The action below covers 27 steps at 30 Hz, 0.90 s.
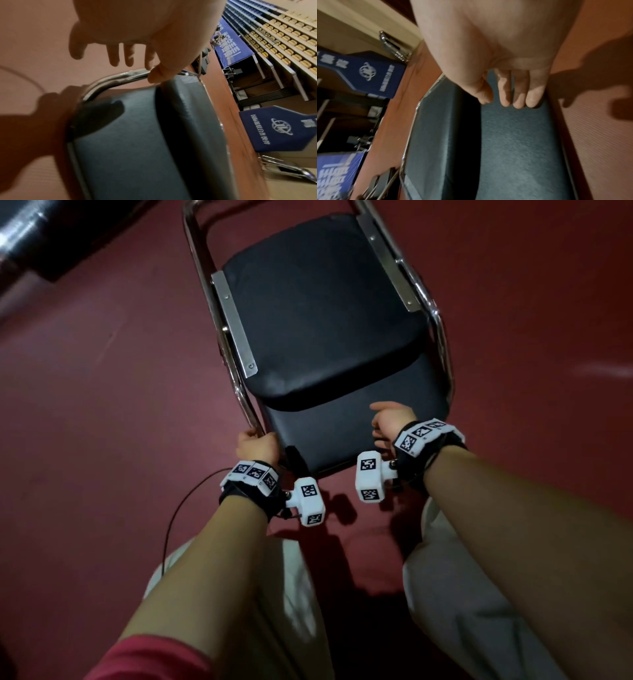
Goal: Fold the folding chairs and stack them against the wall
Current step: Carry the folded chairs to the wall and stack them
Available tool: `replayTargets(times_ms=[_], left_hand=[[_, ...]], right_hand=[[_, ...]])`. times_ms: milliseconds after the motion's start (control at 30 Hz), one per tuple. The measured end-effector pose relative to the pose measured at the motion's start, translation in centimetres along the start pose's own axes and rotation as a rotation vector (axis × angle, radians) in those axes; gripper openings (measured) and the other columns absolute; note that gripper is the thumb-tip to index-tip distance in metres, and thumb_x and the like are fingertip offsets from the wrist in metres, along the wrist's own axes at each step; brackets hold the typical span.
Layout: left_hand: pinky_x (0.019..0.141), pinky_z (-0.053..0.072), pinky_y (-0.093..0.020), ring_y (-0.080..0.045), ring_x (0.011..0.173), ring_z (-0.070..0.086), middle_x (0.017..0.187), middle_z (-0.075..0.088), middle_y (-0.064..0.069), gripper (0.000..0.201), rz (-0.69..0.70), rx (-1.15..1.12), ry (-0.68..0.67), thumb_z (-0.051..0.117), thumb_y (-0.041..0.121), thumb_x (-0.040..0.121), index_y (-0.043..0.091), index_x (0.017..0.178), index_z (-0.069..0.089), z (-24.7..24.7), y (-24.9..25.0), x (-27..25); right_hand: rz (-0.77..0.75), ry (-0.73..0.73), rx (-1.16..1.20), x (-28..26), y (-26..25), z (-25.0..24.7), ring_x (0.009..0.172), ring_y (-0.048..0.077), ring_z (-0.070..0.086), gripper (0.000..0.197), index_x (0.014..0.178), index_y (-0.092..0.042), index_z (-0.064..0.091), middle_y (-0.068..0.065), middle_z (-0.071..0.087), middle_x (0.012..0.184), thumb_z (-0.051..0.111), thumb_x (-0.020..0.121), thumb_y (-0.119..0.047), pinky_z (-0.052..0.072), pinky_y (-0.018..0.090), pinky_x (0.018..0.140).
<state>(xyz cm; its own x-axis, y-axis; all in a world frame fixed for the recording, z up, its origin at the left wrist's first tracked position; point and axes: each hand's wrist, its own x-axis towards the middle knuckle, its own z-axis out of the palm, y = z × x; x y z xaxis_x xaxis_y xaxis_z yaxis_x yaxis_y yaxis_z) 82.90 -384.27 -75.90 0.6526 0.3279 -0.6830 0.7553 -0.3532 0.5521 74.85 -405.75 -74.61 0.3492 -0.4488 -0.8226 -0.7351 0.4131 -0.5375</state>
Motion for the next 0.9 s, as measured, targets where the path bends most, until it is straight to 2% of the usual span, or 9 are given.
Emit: replayTargets(times_ms=[100, 200, 300, 400, 500, 600, 700, 800, 900], left_hand=[[0.086, 0.058, -0.046, -0.034, 0.092, 0.067, 0.112, 0.066, -0.016, 0.056, -0.027, 0.004, -0.061, 0.064, 0.020, 0.071, 0.011, 0.125, 0.051, 0.1, -0.9, 0.1], [0.064, 0.057, -0.039, -0.029, 0.065, 0.066, 0.083, 0.072, -0.018, 0.038, -0.076, -0.027, -0.126, 0.059, 0.010, 0.067, 0.000, 0.102, 0.068, -0.1, -1.5, 0.4], [0.074, 0.060, -0.058, -0.035, 0.070, 0.072, 0.069, 0.072, -0.014, 0.035, -0.130, -0.011, -0.140, 0.062, 0.013, 0.055, 0.002, 0.087, 0.073, 0.2, -2.6, 1.9], [0.076, 0.058, -0.054, -0.037, 0.068, 0.070, 0.064, 0.068, -0.016, 0.039, -0.151, -0.010, -0.193, 0.061, 0.012, 0.050, -0.002, 0.084, 0.071, 1.1, -4.7, 4.8], [0.082, 0.055, -0.063, -0.038, 0.072, 0.069, 0.068, 0.067, -0.016, 0.017, -0.190, -0.074, -0.255, 0.058, 0.011, 0.066, 0.001, 0.078, 0.063, 1.7, -3.9, 1.7], [0.071, 0.053, -0.040, -0.025, 0.045, 0.061, 0.050, 0.058, -0.007, 0.021, -0.224, -0.191, -0.247, 0.047, 0.012, 0.085, 0.009, 0.065, 0.050, 2.1, -2.3, -1.4], [0.058, 0.040, -0.027, -0.017, 0.028, 0.042, 0.037, 0.041, 0.001, 0.032, -0.245, -0.262, -0.242, 0.040, 0.009, 0.087, 0.017, 0.057, 0.032, 2.3, -1.9, -1.1], [0.047, 0.039, -0.016, -0.016, 0.026, 0.032, 0.036, 0.031, 0.002, 0.032, -0.246, -0.239, -0.235, 0.037, 0.008, 0.085, 0.020, 0.059, 0.023, 2.2, -1.7, -1.1], [0.042, 0.042, -0.014, -0.016, 0.024, 0.031, 0.033, 0.031, 0.002, 0.033, -0.225, -0.249, -0.254, 0.034, 0.006, 0.086, 0.019, 0.059, 0.022, 2.3, -1.5, -1.3]], right_hand=[[-0.126, -0.031, -0.174, 0.3, 2.1, -0.2, 0.069, 0.018, 0.054, 0.040, 0.113, -0.021, 0.070, 0.007, 0.060, 0.093, 0.050, 0.089, 0.005, 0.043, 0.028, 0.054], [-0.164, -0.064, -0.400, 0.4, 4.7, -1.0, 0.092, 0.021, 0.060, 0.041, 0.124, -0.016, 0.068, 0.006, 0.067, 0.108, 0.056, 0.088, 0.002, 0.052, 0.031, 0.079], [-0.123, -0.079, -0.512, 1.1, 6.2, -1.0, 0.101, 0.026, 0.063, 0.042, 0.125, -0.016, 0.067, 0.012, 0.068, 0.119, 0.061, 0.086, -0.003, 0.052, 0.037, 0.096], [-0.084, -0.068, -0.490, 2.3, 6.6, -0.7, 0.094, 0.020, 0.054, 0.049, 0.133, -0.012, 0.060, 0.013, 0.065, 0.119, 0.061, 0.085, -0.004, 0.049, 0.037, 0.095], [-0.058, -0.013, -0.428, 3.0, 6.7, -1.0, 0.093, 0.024, 0.053, 0.056, 0.142, -0.013, 0.050, 0.017, 0.061, 0.127, 0.058, 0.086, -0.006, 0.052, 0.037, 0.088], [-0.022, 0.030, -0.344, 3.4, 7.4, -1.4, 0.095, 0.022, 0.050, 0.057, 0.146, -0.015, 0.044, 0.014, 0.058, 0.121, 0.054, 0.090, -0.009, 0.041, 0.026, 0.067], [0.030, 0.021, -0.266, 4.0, 8.8, -1.6, 0.095, 0.021, 0.045, 0.060, 0.148, -0.019, 0.039, 0.009, 0.049, 0.108, 0.052, 0.090, -0.011, 0.042, 0.028, 0.074], [0.070, 0.034, -0.219, 4.7, 9.8, -1.7, 0.095, 0.020, 0.043, 0.059, 0.147, -0.021, 0.039, 0.006, 0.046, 0.108, 0.052, 0.090, -0.011, 0.045, 0.042, 0.101], [0.156, 0.026, -0.024, 3.2, 9.4, -1.9, 0.096, 0.029, 0.057, 0.041, 0.134, -0.014, 0.046, 0.011, 0.051, 0.106, 0.049, 0.094, -0.009, 0.051, 0.037, 0.082]])
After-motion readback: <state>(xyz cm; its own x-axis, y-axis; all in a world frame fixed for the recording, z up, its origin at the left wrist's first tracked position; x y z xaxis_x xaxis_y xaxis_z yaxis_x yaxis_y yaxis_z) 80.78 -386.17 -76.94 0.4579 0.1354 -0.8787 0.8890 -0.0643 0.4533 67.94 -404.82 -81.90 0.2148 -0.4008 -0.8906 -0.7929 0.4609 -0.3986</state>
